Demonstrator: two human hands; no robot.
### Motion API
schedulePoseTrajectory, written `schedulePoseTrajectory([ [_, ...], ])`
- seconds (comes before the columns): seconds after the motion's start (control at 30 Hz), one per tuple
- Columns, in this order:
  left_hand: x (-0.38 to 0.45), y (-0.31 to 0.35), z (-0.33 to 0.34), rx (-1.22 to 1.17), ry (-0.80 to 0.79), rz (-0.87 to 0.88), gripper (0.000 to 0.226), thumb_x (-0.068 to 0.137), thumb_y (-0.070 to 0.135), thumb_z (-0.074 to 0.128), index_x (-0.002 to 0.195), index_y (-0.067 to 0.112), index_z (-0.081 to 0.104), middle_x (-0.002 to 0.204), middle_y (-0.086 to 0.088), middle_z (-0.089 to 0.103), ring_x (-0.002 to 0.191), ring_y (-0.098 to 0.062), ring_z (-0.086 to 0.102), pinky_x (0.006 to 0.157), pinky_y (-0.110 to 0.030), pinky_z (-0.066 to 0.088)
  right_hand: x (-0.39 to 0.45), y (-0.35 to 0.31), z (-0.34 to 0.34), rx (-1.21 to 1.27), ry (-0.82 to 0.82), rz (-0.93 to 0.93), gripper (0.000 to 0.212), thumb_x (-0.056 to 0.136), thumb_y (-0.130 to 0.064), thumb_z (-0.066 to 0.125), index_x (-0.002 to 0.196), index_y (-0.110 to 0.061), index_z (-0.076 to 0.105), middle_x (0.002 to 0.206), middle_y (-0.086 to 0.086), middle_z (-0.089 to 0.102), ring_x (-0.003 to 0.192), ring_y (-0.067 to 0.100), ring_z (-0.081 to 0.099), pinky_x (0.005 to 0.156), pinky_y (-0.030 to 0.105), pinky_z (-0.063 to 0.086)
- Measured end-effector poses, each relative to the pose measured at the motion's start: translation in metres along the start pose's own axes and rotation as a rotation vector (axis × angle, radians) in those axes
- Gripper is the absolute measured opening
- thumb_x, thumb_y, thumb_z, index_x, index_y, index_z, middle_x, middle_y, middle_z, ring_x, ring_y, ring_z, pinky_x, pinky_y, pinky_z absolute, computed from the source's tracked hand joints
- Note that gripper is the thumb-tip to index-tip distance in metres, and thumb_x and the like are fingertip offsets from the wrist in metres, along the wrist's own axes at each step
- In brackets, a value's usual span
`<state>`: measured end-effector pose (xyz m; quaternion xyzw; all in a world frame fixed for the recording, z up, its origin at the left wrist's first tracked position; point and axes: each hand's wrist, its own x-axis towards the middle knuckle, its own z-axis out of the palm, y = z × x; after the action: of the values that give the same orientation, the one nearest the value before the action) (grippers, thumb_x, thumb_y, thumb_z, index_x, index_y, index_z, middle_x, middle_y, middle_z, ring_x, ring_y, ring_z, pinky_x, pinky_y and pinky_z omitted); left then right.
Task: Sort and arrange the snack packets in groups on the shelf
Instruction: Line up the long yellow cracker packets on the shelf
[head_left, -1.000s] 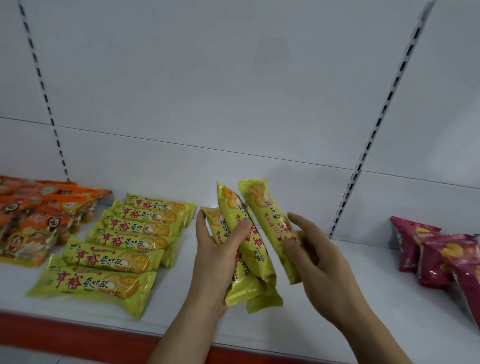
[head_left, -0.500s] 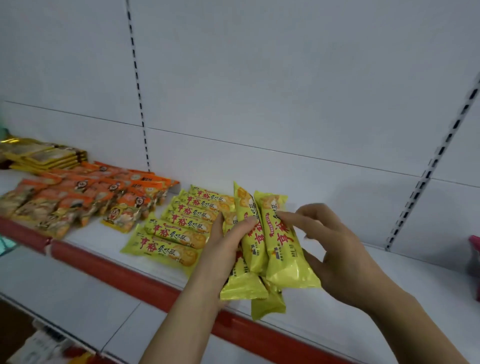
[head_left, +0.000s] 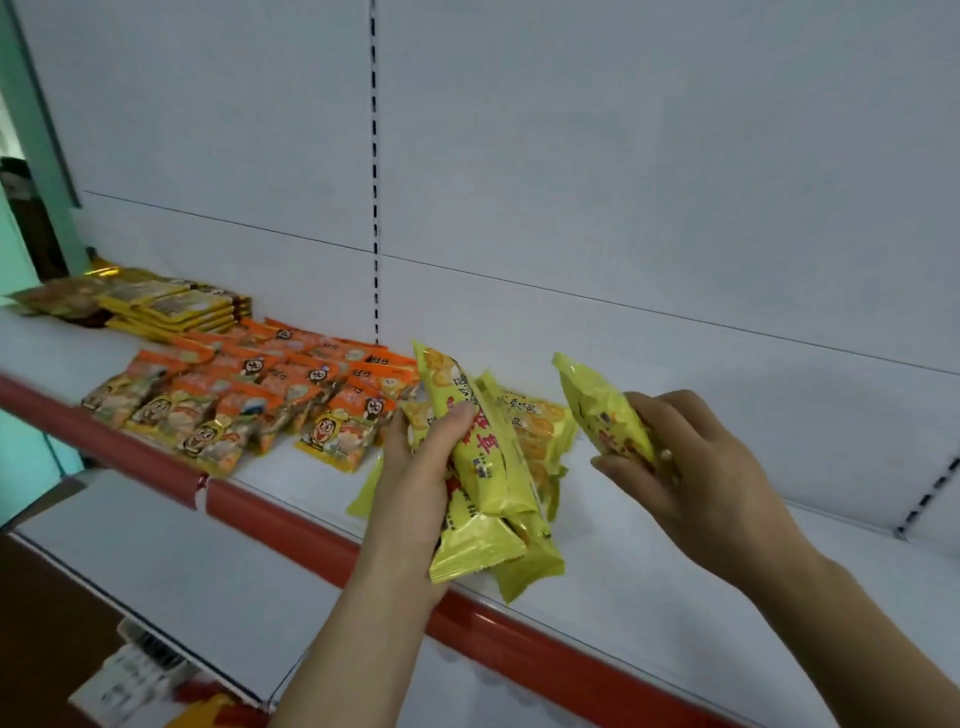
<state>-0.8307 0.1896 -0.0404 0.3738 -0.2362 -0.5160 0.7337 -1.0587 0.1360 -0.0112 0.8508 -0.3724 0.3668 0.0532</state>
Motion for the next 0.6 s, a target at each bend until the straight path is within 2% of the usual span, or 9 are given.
schedulePoseTrajectory([
  [0.07, 0.012, 0.014, -0.019, 0.012, 0.011, 0.010, 0.097, 0.063, 0.047, 0.091, 0.149, 0.037, 0.047, 0.130, -0.002, 0.071, 0.107, -0.025, 0.075, 0.076, -0.042, 0.060, 0.013, -0.005, 0.019, -0.102, -0.064, 0.105, 0.050, 0.089, -0.073, 0.043, 0.128, -0.042, 0.046, 0.106, -0.015, 0.050, 0.075, 0.013, 0.057, 0.060, 0.028, 0.045],
  [0.17, 0.034, 0.038, -0.046, 0.068, -0.013, 0.017, 0.096, 0.059, 0.056, 0.092, 0.144, 0.040, 0.051, 0.134, 0.001, 0.069, 0.111, -0.024, 0.073, 0.083, -0.044, 0.059, 0.039, -0.014, 0.045, -0.201, -0.136, 0.249, 0.059, 0.087, -0.076, 0.033, 0.131, -0.040, 0.049, 0.101, -0.011, 0.059, 0.086, 0.019, 0.061, 0.067, 0.035, 0.049],
  [0.23, 0.066, 0.049, -0.055, 0.081, -0.017, -0.002, 0.072, 0.082, 0.044, 0.081, 0.145, 0.031, 0.048, 0.129, -0.001, 0.070, 0.111, -0.022, 0.071, 0.084, -0.040, 0.058, 0.057, -0.021, 0.061, -0.276, -0.134, 0.292, 0.056, 0.092, -0.069, 0.030, 0.134, -0.036, 0.049, 0.099, -0.007, 0.059, 0.089, 0.022, 0.061, 0.068, 0.035, 0.048],
  [0.27, 0.077, 0.055, -0.065, 0.108, -0.068, 0.011, 0.059, 0.094, 0.035, 0.070, 0.146, 0.024, 0.044, 0.135, -0.003, 0.065, 0.117, -0.022, 0.066, 0.084, -0.037, 0.056, 0.064, -0.023, 0.068, -0.304, -0.143, 0.309, 0.052, 0.096, -0.063, 0.032, 0.136, -0.034, 0.047, 0.101, -0.005, 0.058, 0.091, 0.023, 0.060, 0.069, 0.034, 0.047],
  [0.3, 0.087, 0.055, -0.079, 0.161, -0.126, 0.044, 0.061, 0.100, 0.030, 0.063, 0.154, 0.020, 0.037, 0.143, -0.004, 0.058, 0.124, -0.023, 0.060, 0.082, -0.033, 0.055, 0.072, -0.024, 0.075, -0.332, -0.168, 0.316, 0.050, 0.098, -0.057, 0.035, 0.140, -0.032, 0.045, 0.105, -0.003, 0.057, 0.094, 0.023, 0.059, 0.072, 0.035, 0.047],
  [0.37, 0.093, 0.056, -0.093, 0.242, -0.171, 0.076, 0.087, 0.083, 0.041, 0.077, 0.158, 0.021, 0.036, 0.146, -0.004, 0.056, 0.120, -0.025, 0.060, 0.069, -0.025, 0.052, 0.083, -0.022, 0.085, -0.417, -0.248, 0.283, 0.052, 0.100, -0.050, 0.039, 0.147, -0.028, 0.040, 0.117, 0.000, 0.055, 0.102, 0.024, 0.057, 0.081, 0.036, 0.048],
  [0.43, 0.088, 0.064, -0.083, 0.284, -0.094, -0.005, 0.113, 0.056, 0.061, 0.087, 0.155, 0.039, 0.038, 0.145, 0.002, 0.059, 0.119, -0.023, 0.064, 0.080, -0.033, 0.056, 0.091, -0.016, 0.094, -0.473, -0.296, 0.226, 0.055, 0.099, -0.047, 0.047, 0.149, -0.025, 0.041, 0.124, 0.000, 0.055, 0.109, 0.024, 0.056, 0.088, 0.039, 0.048],
  [0.5, 0.081, 0.068, -0.091, 0.227, -0.181, -0.038, 0.111, 0.053, 0.065, 0.090, 0.150, 0.055, 0.036, 0.144, 0.012, 0.059, 0.124, -0.020, 0.063, 0.099, -0.050, 0.053, 0.100, -0.010, 0.102, -0.447, -0.312, 0.214, 0.054, 0.096, -0.043, 0.058, 0.145, -0.025, 0.046, 0.127, -0.003, 0.055, 0.114, 0.023, 0.054, 0.093, 0.039, 0.048],
  [0.6, 0.089, 0.071, -0.095, 0.209, -0.244, -0.078, 0.102, 0.054, 0.068, 0.089, 0.143, 0.063, 0.040, 0.145, 0.015, 0.059, 0.125, -0.021, 0.064, 0.103, -0.056, 0.051, 0.116, -0.003, 0.115, -0.391, -0.296, 0.246, 0.053, 0.091, -0.039, 0.066, 0.140, -0.025, 0.051, 0.129, -0.005, 0.056, 0.119, 0.020, 0.051, 0.098, 0.038, 0.047],
])
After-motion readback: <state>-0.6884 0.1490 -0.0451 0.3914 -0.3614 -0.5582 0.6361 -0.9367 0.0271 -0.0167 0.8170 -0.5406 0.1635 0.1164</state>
